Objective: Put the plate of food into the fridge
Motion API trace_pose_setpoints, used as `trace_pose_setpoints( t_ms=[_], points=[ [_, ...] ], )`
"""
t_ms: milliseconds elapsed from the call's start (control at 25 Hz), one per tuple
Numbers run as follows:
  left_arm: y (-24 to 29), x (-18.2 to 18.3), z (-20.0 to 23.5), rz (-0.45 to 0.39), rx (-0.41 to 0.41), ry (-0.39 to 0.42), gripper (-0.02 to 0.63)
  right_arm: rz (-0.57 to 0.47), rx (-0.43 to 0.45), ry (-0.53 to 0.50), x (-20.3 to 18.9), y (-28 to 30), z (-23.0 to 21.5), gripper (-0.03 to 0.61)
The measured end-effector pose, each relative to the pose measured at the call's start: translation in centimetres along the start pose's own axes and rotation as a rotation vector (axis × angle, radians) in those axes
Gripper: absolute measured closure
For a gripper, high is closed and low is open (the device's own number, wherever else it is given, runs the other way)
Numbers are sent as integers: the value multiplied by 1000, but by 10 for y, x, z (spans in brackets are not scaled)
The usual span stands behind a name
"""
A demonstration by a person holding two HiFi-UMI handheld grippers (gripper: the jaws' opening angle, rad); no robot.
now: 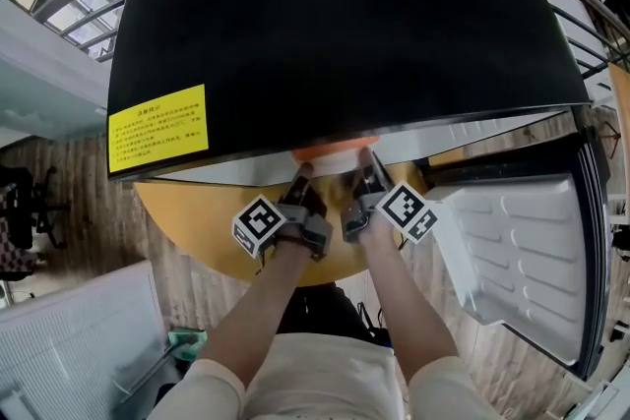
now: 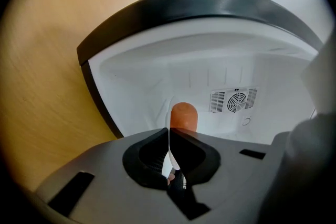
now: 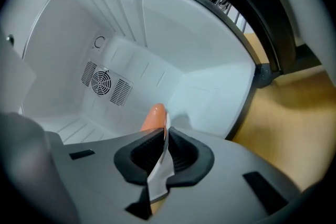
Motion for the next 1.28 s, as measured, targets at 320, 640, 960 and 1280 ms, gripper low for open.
trace_pose_setpoints(
  t_ms=[320, 640, 960, 1280],
  points=[
    [11, 7, 5, -27, 18, 4, 583, 20, -20, -34, 5, 17, -6, 535],
    [17, 11, 11, -35, 30, 2, 583, 33, -26, -37, 7, 26, -12, 535],
    [22, 12, 13, -36, 34, 3, 581, 45, -38, -80, 10, 29, -13, 534],
    [25, 12, 12, -32, 71, 31, 581, 58, -86, -143, 10, 30, -13, 529]
  ],
)
Point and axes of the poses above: the fingertips, and each gripper's own axes: y forward along the fingers, z to its left, x out of its top, the point moved 3 cm from there along -y, backward along the fingers, and after that the axes turned 11 degrees about z, right-handed, at the moved point
